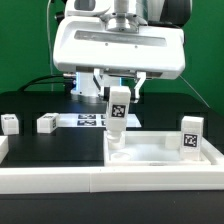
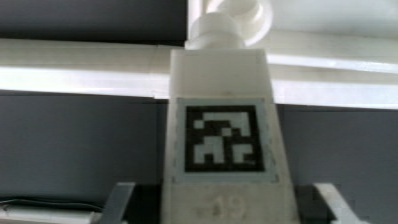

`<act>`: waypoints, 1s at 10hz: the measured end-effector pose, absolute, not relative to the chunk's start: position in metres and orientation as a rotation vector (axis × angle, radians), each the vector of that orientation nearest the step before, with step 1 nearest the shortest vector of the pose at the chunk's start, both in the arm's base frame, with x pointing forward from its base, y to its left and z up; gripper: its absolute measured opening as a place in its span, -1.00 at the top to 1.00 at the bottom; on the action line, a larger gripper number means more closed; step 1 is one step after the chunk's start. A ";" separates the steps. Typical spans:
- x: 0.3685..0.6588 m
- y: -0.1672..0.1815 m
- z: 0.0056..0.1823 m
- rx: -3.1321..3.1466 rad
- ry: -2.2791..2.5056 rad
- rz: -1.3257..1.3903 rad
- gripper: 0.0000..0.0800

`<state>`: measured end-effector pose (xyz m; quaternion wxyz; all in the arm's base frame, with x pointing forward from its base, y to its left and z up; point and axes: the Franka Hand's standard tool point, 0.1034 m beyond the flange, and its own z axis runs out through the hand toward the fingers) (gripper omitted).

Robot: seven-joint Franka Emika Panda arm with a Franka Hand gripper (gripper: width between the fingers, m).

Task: Assemble square table

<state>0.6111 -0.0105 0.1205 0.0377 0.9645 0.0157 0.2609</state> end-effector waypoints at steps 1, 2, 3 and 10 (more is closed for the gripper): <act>0.611 -0.012 0.119 2.959 0.052 0.795 0.27; 0.612 -0.020 0.116 2.958 0.048 0.782 0.27; 0.615 -0.021 0.114 2.960 0.043 0.776 0.27; 0.631 0.005 0.099 2.974 0.069 0.779 0.27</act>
Offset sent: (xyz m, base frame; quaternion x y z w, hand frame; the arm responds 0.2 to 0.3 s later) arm 0.0249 0.0084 -0.0001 0.0323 -0.0048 0.0282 0.9991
